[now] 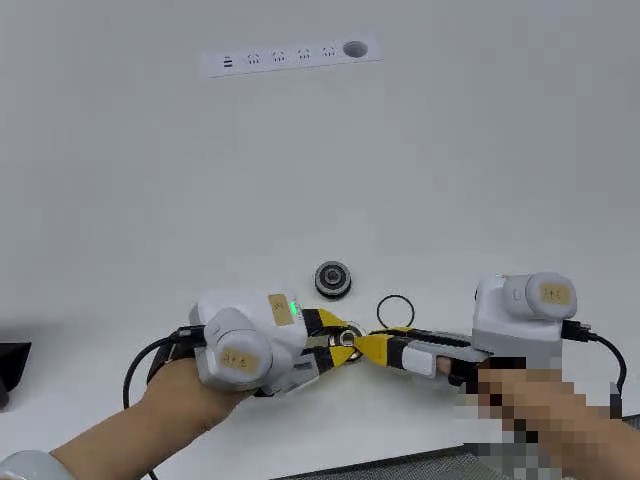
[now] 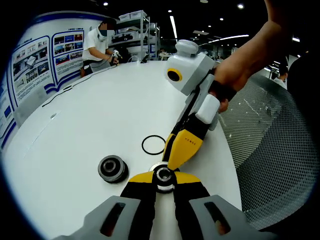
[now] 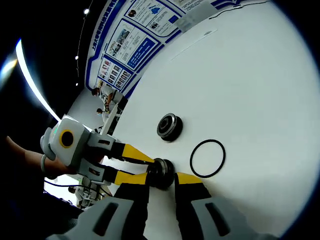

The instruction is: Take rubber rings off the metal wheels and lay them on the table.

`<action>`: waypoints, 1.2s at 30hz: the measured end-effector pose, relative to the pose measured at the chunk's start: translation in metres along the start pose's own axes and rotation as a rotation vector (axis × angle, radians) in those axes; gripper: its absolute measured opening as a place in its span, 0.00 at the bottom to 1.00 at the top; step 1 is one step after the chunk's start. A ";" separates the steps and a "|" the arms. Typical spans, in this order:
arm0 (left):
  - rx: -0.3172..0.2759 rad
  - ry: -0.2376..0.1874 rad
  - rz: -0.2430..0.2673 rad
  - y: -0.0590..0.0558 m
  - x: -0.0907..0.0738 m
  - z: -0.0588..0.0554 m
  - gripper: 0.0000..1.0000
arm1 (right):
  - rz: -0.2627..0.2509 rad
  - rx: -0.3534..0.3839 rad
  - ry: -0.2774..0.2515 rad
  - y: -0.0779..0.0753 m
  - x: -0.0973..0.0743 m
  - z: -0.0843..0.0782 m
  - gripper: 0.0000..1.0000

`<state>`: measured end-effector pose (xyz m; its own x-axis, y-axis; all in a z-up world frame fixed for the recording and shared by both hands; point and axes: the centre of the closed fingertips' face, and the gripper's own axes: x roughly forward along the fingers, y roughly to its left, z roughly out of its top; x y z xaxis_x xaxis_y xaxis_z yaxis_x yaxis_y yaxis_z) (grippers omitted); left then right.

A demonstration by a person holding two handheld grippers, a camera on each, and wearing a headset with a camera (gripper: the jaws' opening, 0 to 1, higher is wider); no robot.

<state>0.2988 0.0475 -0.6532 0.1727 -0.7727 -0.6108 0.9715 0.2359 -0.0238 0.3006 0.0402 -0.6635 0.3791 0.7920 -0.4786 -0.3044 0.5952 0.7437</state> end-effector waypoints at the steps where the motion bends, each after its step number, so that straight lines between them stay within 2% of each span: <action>1: -0.002 -0.001 0.000 0.000 0.000 0.000 0.13 | 0.003 0.006 0.001 0.000 0.000 0.000 0.21; 9: -0.006 -0.004 0.002 0.000 0.000 0.000 0.13 | 0.021 0.036 0.008 0.002 -0.001 -0.001 0.21; 10: -0.006 -0.004 0.003 0.000 0.000 0.000 0.13 | 0.048 0.067 0.016 0.009 -0.002 -0.003 0.20; 16: -0.008 -0.005 0.004 0.000 0.000 0.000 0.13 | 0.036 0.069 0.001 0.005 -0.005 -0.001 0.18; 22: -0.009 -0.005 0.003 0.000 0.000 0.000 0.13 | 0.003 0.052 0.006 -0.003 -0.005 -0.002 0.08; 30: -0.010 -0.005 0.001 0.000 -0.001 0.000 0.13 | 0.010 0.052 -0.009 -0.002 -0.008 0.003 0.02; 36: -0.011 -0.005 -0.001 0.000 0.000 0.000 0.13 | 0.007 0.040 -0.002 -0.001 -0.007 0.002 0.02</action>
<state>0.2988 0.0478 -0.6530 0.1731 -0.7758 -0.6067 0.9698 0.2417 -0.0324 0.3001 0.0334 -0.6600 0.3788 0.7957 -0.4726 -0.2718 0.5838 0.7650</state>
